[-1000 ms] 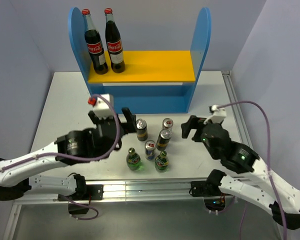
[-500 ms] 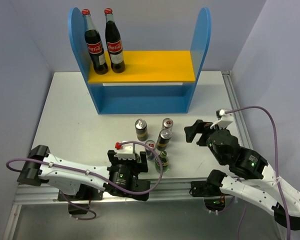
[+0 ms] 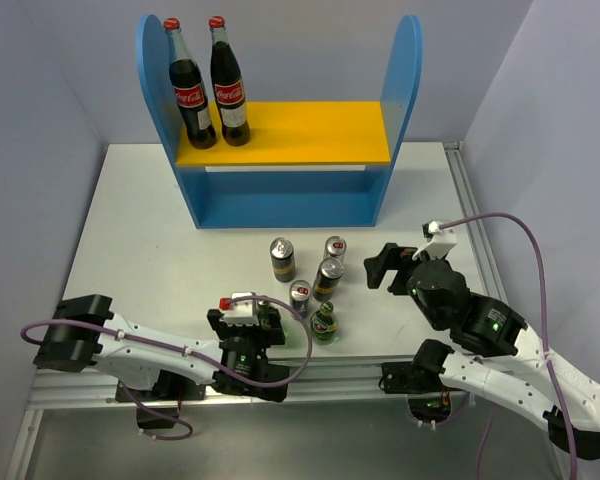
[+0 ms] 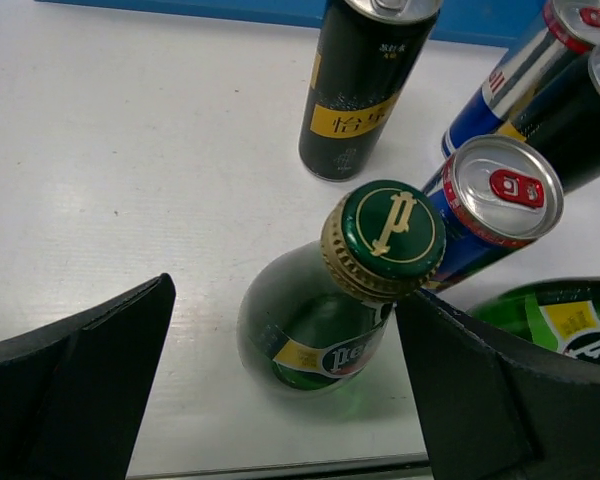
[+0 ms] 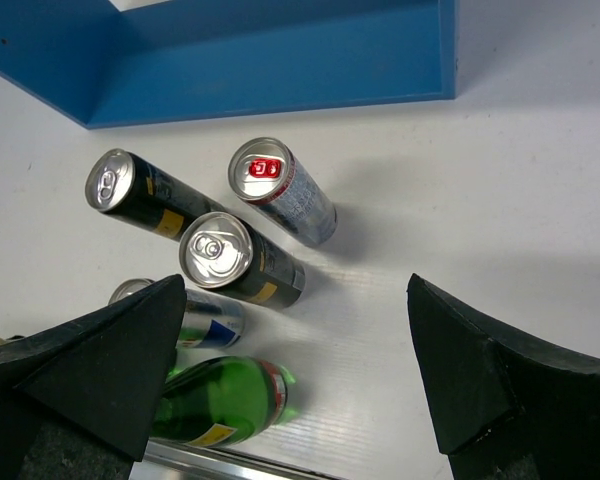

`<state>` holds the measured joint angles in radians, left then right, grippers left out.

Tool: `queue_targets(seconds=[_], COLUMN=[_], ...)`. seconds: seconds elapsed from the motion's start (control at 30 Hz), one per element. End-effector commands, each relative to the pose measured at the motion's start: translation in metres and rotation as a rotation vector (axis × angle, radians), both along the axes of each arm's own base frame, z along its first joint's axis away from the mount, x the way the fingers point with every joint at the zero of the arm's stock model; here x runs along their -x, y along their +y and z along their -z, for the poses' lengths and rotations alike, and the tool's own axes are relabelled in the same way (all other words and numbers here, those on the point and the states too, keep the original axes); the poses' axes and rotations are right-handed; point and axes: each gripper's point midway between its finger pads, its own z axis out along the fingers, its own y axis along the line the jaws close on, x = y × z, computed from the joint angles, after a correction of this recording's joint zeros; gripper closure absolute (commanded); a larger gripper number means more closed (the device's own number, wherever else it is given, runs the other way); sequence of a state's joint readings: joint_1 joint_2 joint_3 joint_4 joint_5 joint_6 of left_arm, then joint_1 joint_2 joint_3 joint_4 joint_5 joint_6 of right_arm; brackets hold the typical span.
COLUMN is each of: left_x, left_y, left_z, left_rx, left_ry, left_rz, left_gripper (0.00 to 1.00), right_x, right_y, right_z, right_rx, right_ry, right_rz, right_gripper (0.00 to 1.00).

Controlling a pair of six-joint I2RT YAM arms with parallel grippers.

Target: Place and organize the beverage onto the shelf

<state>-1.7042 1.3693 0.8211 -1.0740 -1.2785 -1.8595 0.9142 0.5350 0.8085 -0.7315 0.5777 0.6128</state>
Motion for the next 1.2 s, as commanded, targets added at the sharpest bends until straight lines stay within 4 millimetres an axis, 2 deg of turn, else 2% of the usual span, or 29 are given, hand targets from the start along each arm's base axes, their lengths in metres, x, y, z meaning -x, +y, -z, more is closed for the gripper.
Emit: queue_targets(seconds=[0.0,0.03,0.07,0.13,0.2,0.3,0.37,0.4,0.43,0.5,0.63,0.7,0.8,0.9,1.1,1.13,1.17], left_x=[-0.007,-0.013,-0.015,-0.024,-0.030,-0.042,-0.051,-0.053,-0.058,-0.062,-0.071,-0.072,-0.074,-0.077,-0.094,-0.102,-0.105], left_y=[-0.017,-0.017,-0.025,-0.021,-0.025,-0.025,-0.020,-0.021,-0.018,-0.019,-0.021,-0.023,-0.022,-0.012,0.017,0.026,0.027], left_z=[-0.009,-0.011,-0.013,-0.009,-0.007,-0.009,-0.008,-0.008,-0.008,-0.008,-0.010,-0.012,-0.011,-0.013,-0.033,-0.042,-0.043], left_rx=[0.080,0.080,0.084,0.080,0.080,0.105,0.088,0.102,0.098,0.077,0.043,0.028,0.000,-0.024,-0.016,0.019,0.013], left_ry=[-0.037,-0.038,-0.043,-0.040,-0.048,-0.045,-0.043,-0.044,-0.045,-0.043,-0.047,-0.048,-0.051,-0.059,-0.088,-0.102,-0.109], left_rz=[0.020,0.012,0.027,0.019,0.042,0.052,0.051,0.048,0.035,0.042,0.016,0.014,0.006,-0.019,-0.054,-0.083,-0.062], left_gripper=[0.01,0.01,0.01,0.01,0.01,0.03,0.10,0.15,0.29,0.43,0.88,0.98,1.00,1.00,1.00,1.00,1.00], right_x=[-0.003,-0.003,-0.003,-0.004,-0.004,-0.004,-0.004,-0.004,-0.004,-0.004,-0.005,-0.005,-0.004,-0.004,-0.004,-0.004,-0.004], right_y=[0.005,0.006,0.007,0.007,0.007,0.007,0.007,0.008,0.009,0.009,0.010,0.010,0.010,0.010,0.012,0.012,0.013], right_z=[-0.003,-0.001,-0.002,-0.001,0.000,0.001,0.001,0.000,0.001,0.002,0.003,0.002,0.002,0.002,0.003,0.004,0.004], right_rx=[-0.015,-0.014,-0.017,-0.014,-0.010,-0.009,-0.008,-0.010,-0.007,-0.005,0.000,-0.002,-0.005,-0.003,-0.001,0.000,0.000], right_ry=[-0.013,-0.012,-0.013,-0.013,-0.012,-0.011,-0.013,-0.014,-0.014,-0.013,-0.009,-0.013,-0.015,-0.015,-0.014,-0.014,-0.014], right_rz=[0.001,-0.002,-0.003,-0.003,-0.003,-0.005,-0.005,-0.010,-0.011,-0.013,-0.013,-0.014,-0.019,-0.016,-0.023,-0.024,-0.028], right_gripper=[0.02,0.02,0.02,0.02,0.02,0.02,0.02,0.02,0.02,0.02,0.03,0.03,0.03,0.03,0.03,0.03,0.03])
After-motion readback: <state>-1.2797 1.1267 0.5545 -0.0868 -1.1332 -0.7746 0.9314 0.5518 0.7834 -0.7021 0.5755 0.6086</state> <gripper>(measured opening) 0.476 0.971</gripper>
